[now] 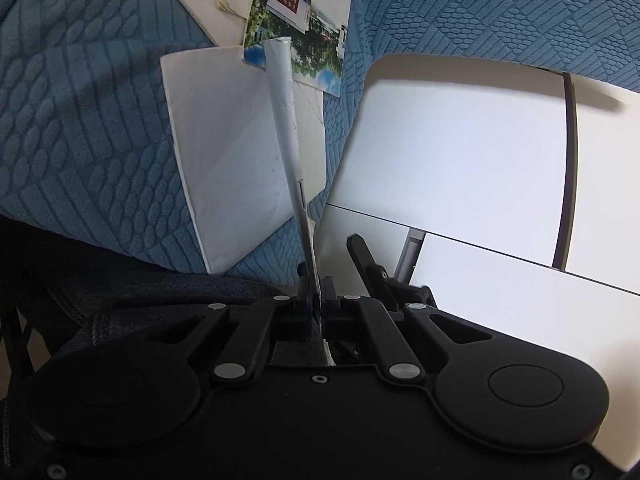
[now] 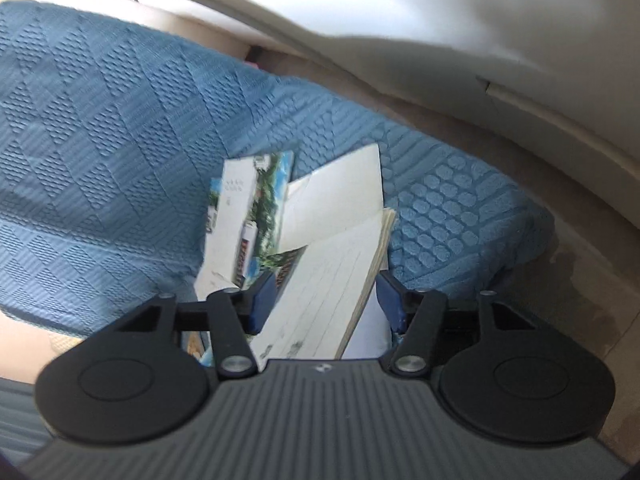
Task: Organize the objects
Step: 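Carry the held booklet with both grippers over the book stack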
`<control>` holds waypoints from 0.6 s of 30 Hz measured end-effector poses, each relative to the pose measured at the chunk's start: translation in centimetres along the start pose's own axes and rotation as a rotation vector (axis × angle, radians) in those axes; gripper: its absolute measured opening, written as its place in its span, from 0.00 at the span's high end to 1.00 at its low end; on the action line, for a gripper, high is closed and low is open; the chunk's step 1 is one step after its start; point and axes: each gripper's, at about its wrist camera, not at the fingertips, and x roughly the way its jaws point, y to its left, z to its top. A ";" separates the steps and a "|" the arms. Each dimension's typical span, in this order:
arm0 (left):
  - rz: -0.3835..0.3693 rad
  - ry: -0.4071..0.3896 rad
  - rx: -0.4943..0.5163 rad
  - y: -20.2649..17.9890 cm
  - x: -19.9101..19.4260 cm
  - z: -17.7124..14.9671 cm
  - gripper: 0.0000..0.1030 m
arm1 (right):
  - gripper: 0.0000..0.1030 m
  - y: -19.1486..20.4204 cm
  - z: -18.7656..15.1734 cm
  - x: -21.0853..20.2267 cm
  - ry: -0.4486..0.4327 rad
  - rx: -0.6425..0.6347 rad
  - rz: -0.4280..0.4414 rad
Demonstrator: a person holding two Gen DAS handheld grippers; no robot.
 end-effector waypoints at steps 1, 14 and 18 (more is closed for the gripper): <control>0.001 0.000 -0.001 0.1 -0.2 0.1 0.98 | 0.46 0.0 0.1 0.5 0.011 0.000 -0.001; -0.002 -0.023 0.009 -0.2 -2.5 0.6 0.96 | 0.94 3.2 -0.1 0.6 0.023 -0.135 0.004; -0.016 -0.037 0.020 -0.6 -4.2 0.6 0.94 | 0.95 5.8 -0.8 -1.4 -0.021 -0.205 0.034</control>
